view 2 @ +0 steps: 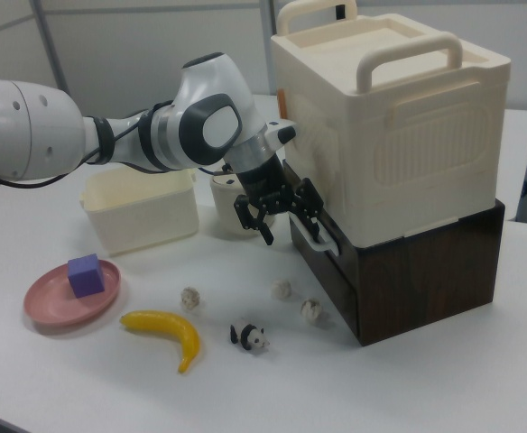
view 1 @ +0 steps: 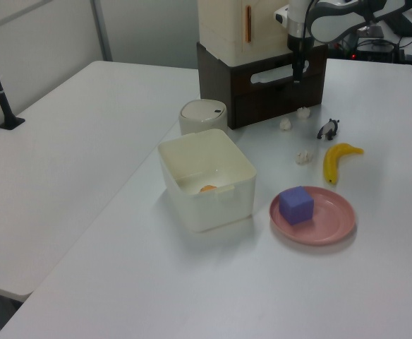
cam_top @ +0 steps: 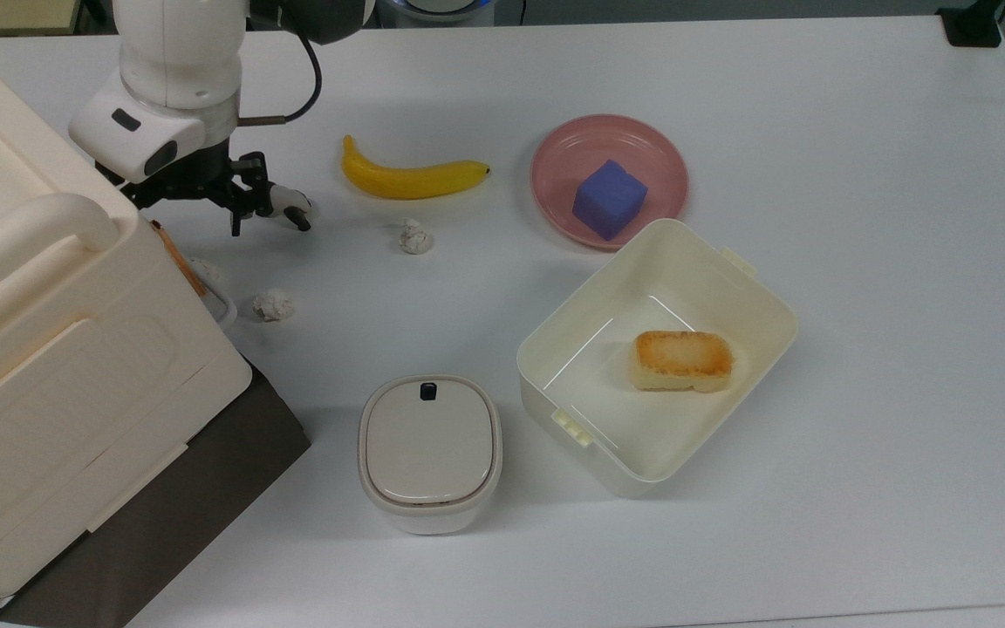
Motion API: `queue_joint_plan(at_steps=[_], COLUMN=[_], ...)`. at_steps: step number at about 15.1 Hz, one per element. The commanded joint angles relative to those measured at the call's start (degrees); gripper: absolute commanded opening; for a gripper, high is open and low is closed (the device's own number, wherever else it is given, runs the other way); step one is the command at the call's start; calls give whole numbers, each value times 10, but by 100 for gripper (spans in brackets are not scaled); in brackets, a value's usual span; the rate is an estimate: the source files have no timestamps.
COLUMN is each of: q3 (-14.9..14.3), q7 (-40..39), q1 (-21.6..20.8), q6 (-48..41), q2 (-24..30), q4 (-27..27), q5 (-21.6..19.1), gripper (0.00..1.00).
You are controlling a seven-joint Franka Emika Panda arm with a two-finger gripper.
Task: Slide open the drawer
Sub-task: 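Move the gripper down to the white handle of the brown drawer, then hook the drawer handle and pull the drawer outward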
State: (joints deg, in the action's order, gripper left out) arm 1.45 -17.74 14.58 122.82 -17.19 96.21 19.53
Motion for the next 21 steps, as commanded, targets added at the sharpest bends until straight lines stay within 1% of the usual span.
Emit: queue_joint_plan(at_steps=[1, 6, 11, 14, 17, 21], q3=[-3, -2, 0, 10, 33, 37], q7=[17, 17, 17, 24, 62, 68], q1=[-5, -5, -6, -6, -6, -6], q6=[13, 13, 13, 8, 0, -19], q2=[-2, -10, -15, -15, -12, -1], q4=[3, 3, 6, 6, 19, 18], q5=[15, 24, 25, 23, 22, 17], gripper=[100, 100, 100, 100, 100, 100])
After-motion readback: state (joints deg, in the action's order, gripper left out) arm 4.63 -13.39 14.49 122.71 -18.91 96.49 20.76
